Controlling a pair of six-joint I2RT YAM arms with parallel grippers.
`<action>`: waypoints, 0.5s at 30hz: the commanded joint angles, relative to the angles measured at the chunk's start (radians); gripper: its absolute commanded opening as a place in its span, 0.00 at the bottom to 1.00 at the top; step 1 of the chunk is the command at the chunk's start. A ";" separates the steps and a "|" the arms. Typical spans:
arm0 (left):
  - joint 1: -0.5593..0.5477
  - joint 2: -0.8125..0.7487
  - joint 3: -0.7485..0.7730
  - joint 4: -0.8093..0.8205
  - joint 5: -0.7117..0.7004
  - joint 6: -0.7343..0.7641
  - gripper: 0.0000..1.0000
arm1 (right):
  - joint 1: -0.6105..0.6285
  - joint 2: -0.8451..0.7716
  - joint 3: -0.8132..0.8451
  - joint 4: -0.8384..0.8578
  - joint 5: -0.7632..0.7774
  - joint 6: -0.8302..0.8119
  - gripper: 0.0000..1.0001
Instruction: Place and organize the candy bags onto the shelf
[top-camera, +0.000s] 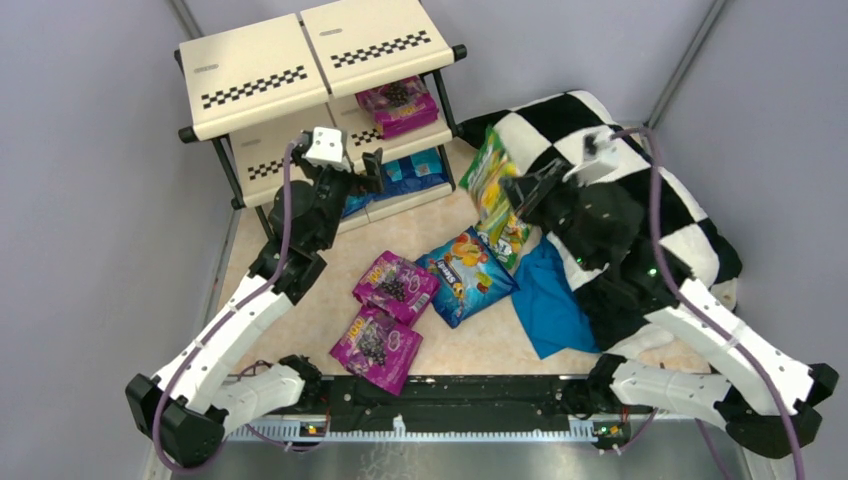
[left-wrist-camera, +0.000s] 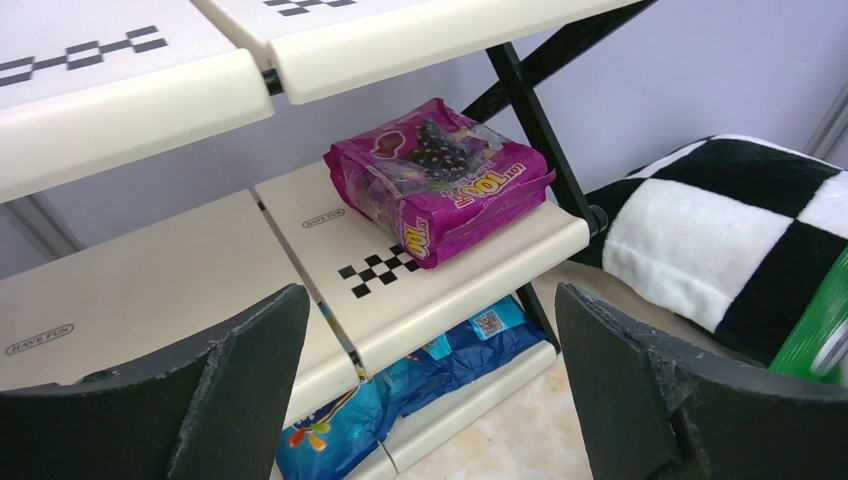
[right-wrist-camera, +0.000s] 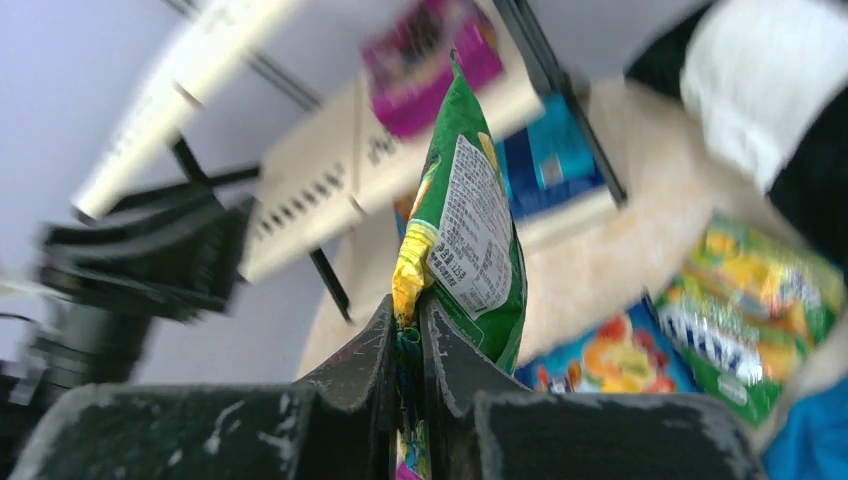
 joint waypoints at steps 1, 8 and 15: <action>-0.001 -0.051 -0.025 0.084 -0.047 -0.018 0.99 | -0.007 0.047 0.266 0.020 0.107 -0.217 0.00; -0.003 -0.069 -0.037 0.100 -0.082 -0.015 0.99 | -0.007 0.273 0.641 0.092 0.096 -0.366 0.00; -0.003 -0.062 -0.038 0.100 -0.071 -0.012 0.99 | -0.083 0.582 0.997 0.134 -0.024 -0.343 0.00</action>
